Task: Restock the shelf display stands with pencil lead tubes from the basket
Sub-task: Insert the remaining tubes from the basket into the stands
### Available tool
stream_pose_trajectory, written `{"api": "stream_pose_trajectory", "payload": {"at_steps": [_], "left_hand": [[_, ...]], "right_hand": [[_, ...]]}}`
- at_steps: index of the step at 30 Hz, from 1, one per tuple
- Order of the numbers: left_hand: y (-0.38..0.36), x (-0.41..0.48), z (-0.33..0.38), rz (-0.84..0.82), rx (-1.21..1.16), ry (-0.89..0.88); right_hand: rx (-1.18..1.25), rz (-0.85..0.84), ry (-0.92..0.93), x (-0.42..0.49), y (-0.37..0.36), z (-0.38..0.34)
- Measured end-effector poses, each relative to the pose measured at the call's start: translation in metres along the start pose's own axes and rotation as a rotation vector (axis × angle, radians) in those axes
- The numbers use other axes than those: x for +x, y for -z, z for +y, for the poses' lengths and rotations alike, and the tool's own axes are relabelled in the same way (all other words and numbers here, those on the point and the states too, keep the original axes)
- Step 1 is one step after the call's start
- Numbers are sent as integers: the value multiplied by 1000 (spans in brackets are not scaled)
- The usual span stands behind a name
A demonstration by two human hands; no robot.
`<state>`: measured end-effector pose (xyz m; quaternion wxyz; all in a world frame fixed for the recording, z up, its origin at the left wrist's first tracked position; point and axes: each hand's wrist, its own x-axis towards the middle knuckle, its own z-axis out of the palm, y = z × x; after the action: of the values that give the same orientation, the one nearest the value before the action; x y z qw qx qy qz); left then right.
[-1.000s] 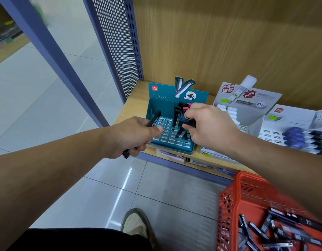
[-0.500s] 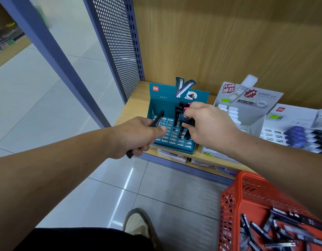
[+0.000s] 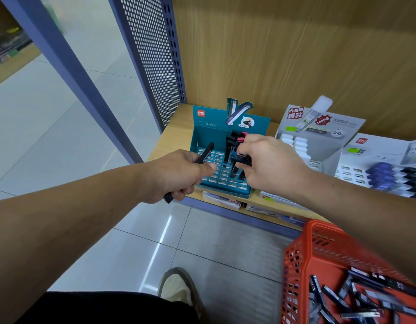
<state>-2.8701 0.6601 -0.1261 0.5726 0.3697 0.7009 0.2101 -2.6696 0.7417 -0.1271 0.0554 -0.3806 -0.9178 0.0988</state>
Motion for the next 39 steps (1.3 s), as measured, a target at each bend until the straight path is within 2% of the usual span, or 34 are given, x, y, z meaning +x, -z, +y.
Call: {"api": "stream_pose_trajectory", "payload": {"at_steps": [9, 19, 22, 26, 30, 36, 39], "left_hand": [[0, -1, 1, 2, -1, 7], [-4, -1, 3, -1, 17, 1], [-6, 0, 7, -10, 15, -16], [-9, 1, 10, -3, 17, -22], [-10, 2, 11, -20, 2, 0], [-7, -3, 20, -98, -157, 46], [-5, -12, 22, -174, -145, 2]], "right_hand": [[-112, -36, 8, 5, 3, -8], [-87, -46, 5, 4, -7, -11], [-77, 4, -5, 5, -11, -9], [164, 64, -114, 8, -4, 16], [268, 5, -230, 2, -7, 37], [356, -55, -273, 2, -8, 36], [482, 17, -277, -1, 1, 32]]}}
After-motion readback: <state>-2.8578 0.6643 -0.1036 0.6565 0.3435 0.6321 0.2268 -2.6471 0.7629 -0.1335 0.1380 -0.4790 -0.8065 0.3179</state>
